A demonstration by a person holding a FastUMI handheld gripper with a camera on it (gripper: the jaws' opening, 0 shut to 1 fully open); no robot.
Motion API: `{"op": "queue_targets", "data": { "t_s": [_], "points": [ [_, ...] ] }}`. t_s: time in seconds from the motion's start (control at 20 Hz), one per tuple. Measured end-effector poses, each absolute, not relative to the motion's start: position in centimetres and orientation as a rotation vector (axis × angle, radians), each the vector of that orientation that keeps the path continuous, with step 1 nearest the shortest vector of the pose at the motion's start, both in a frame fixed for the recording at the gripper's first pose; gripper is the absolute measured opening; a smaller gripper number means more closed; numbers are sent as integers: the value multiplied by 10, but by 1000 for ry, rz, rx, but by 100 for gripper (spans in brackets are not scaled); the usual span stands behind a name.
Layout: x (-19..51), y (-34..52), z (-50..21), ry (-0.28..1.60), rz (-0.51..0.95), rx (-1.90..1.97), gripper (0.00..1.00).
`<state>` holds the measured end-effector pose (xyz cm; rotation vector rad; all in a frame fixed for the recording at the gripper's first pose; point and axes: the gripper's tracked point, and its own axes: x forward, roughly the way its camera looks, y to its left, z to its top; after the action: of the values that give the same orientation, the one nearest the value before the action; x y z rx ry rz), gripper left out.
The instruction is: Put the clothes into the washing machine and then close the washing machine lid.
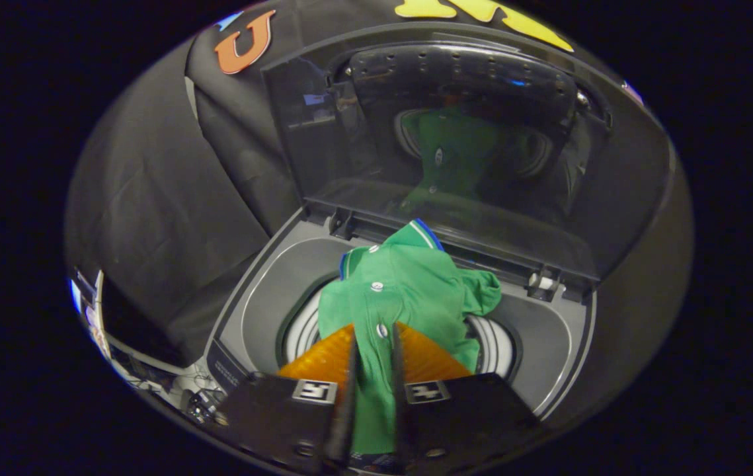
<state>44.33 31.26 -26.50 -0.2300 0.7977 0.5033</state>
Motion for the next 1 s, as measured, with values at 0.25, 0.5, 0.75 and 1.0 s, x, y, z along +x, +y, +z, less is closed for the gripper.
{"op": "queue_targets", "data": {
  "t_s": [0.25, 0.5, 0.75, 1.0],
  "points": [
    [448, 311, -254, 762, 498, -245, 84],
    [446, 318, -227, 701, 539, -252, 84],
    [443, 336, -172, 598, 594, -238, 84],
    [451, 357, -90, 485, 629, -176, 84]
  ]
}}
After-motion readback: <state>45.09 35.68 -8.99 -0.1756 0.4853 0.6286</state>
